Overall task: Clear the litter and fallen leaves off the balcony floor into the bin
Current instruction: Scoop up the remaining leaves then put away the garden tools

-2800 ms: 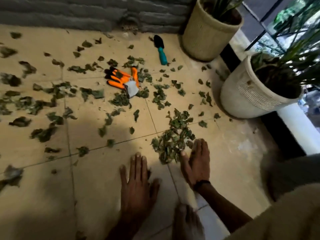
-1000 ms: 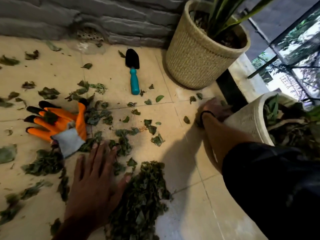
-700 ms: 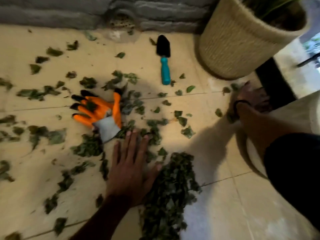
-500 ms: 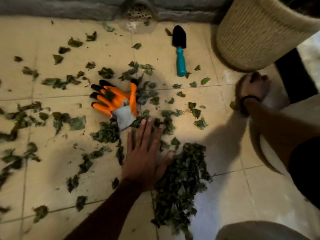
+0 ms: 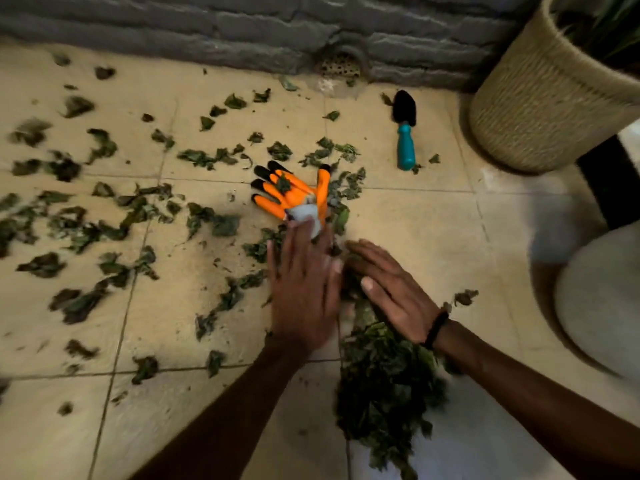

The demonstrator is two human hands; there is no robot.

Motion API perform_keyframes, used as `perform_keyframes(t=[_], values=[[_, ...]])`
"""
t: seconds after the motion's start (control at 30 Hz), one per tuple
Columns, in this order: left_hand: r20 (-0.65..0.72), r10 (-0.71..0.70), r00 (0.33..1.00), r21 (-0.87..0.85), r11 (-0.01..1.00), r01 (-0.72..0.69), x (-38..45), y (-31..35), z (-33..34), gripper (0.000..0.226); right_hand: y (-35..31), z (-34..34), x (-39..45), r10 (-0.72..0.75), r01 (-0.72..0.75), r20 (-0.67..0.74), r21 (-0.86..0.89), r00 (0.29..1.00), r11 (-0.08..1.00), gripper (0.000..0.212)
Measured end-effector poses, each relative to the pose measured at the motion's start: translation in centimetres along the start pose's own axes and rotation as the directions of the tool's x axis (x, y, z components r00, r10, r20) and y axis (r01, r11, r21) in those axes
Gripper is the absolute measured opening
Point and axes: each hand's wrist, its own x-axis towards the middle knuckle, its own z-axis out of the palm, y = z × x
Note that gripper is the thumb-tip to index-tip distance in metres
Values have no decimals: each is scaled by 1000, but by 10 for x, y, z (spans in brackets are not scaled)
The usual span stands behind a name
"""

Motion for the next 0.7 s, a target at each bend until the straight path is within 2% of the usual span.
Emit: perform_keyframes(t=[0.07, 0.13, 0.2, 0.27, 0.33, 0.4, 0.43, 0.5, 0.53, 0.6, 0.67, 0.7], values=[[-75, -142, 987, 150, 977, 152, 19, -19, -2, 57, -3, -7, -10, 118, -88, -139, 206, 983, 974, 43], [-73, -225, 972, 259, 937, 236, 45, -33, -8, 53, 6, -19, -3, 296, -206, -290, 302, 910, 931, 42], [11, -214, 977, 343, 918, 197, 74, -34, -16, 36, 19, -38, 19, 397, -318, -337, 266, 854, 910, 51], [56, -157, 986, 372, 920, 125, 97, -32, -25, 22, 24, -55, 49, 430, -362, -304, 256, 850, 896, 52], [57, -79, 995, 191, 979, 66, 113, -24, -40, 18, 15, -73, 76, 464, -360, -328, 330, 823, 873, 48], [37, -8, 999, -114, 993, 12, 124, 2, -57, 18, -4, -97, 86, 516, -295, -374, 509, 771, 809, 49], [56, 20, 998, -254, 967, -5, 129, 23, -63, 16, -16, -111, 81, 562, -279, -329, 615, 759, 737, 52], [99, 49, 994, -452, 892, 1, 139, 72, -68, 12, -39, -140, 64, 537, -289, -97, 756, 838, 587, 59], [127, 51, 991, -542, 840, 26, 143, 97, -70, 13, -47, -153, 50, 459, -279, -29, 759, 888, 588, 56], [272, 51, 961, -716, 678, 167, 149, 142, -75, 14, -58, -180, 21, 353, -194, -72, 726, 933, 660, 46], [489, 116, 865, -779, 504, 373, 149, 170, -79, 17, -63, -206, -15, 392, -183, -183, 660, 902, 729, 39], [565, 142, 813, -761, 471, 446, 146, 177, -80, 23, -63, -216, -34, 407, -210, -235, 579, 883, 788, 37]])
